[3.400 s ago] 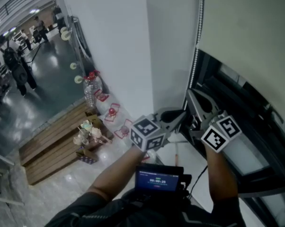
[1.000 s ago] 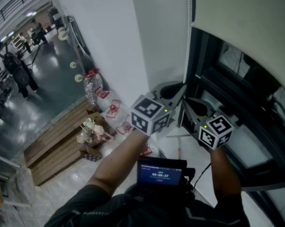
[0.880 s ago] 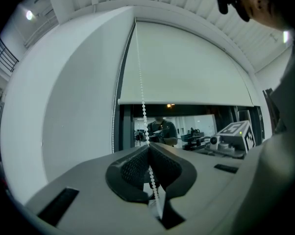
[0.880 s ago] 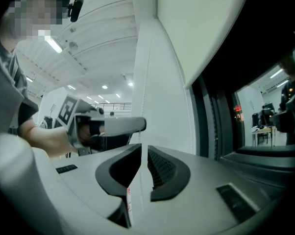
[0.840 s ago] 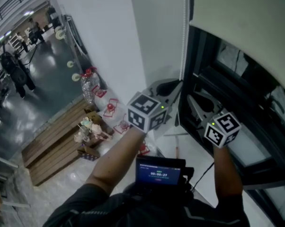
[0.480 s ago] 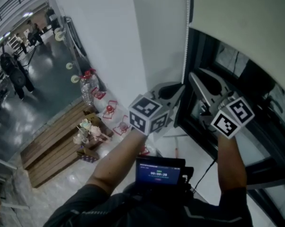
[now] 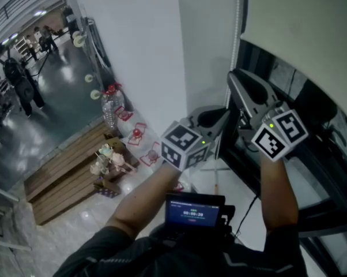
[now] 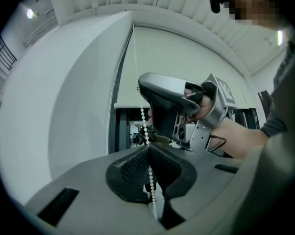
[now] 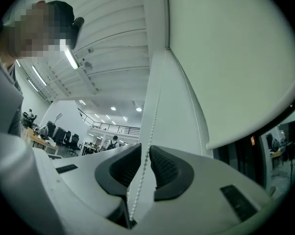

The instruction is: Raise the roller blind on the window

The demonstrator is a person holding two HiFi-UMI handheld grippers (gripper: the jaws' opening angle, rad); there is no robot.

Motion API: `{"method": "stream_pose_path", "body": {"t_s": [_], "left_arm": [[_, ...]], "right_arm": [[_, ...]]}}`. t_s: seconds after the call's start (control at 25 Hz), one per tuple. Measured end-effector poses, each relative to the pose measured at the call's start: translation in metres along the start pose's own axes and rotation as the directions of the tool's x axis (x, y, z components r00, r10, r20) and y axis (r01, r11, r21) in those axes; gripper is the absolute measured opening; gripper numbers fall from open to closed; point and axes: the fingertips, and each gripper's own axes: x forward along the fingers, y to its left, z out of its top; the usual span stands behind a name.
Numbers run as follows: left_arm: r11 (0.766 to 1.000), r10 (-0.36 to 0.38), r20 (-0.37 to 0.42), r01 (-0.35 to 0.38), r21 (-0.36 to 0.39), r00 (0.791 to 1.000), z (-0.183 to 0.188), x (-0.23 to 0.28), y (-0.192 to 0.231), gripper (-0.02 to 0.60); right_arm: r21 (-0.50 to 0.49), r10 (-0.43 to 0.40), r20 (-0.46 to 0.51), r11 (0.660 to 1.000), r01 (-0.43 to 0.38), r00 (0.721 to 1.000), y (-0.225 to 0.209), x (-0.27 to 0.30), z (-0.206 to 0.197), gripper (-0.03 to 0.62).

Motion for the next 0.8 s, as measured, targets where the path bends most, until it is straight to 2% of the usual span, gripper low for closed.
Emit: {"method": "stream_pose_path", "body": {"t_s": [0.16,0.24,0.48,0.64,0.8], "left_arm": [[0.999,-0.039,0.000,0.039,-0.003,0.999,0.001,-0.002,-0.010,-0.002],[0.999,-0.049,-0.007,0.049,0.001,0.999,-0.001,-0.001,-0.016,-0.002],[0.998,-0.064,0.021,0.064,-0.017,0.998,0.001,0.003,-0.019,-0.002],[0.997,-0.066,0.026,0.067,-0.035,0.997,0.003,0.005,-0.023,-0.002],[0.999,-0.046,0.015,0.047,-0.004,0.999,0.004,0.005,-0.022,-0.002]], "right_arm": [[0.019,-0.008,0.013,1.000,0.008,1.000,-0.003,0.006,0.001,0.057],[0.046,-0.009,0.024,0.999,0.008,1.000,-0.004,0.004,0.003,0.015],[0.091,-0.032,0.081,0.996,0.025,0.996,-0.008,-0.007,0.006,0.014],[0.134,-0.015,0.104,0.991,0.001,0.994,-0.010,-0.010,0.010,0.009],[0.136,-0.018,0.106,0.991,0.003,0.994,-0.008,-0.012,0.011,0.008]]}}
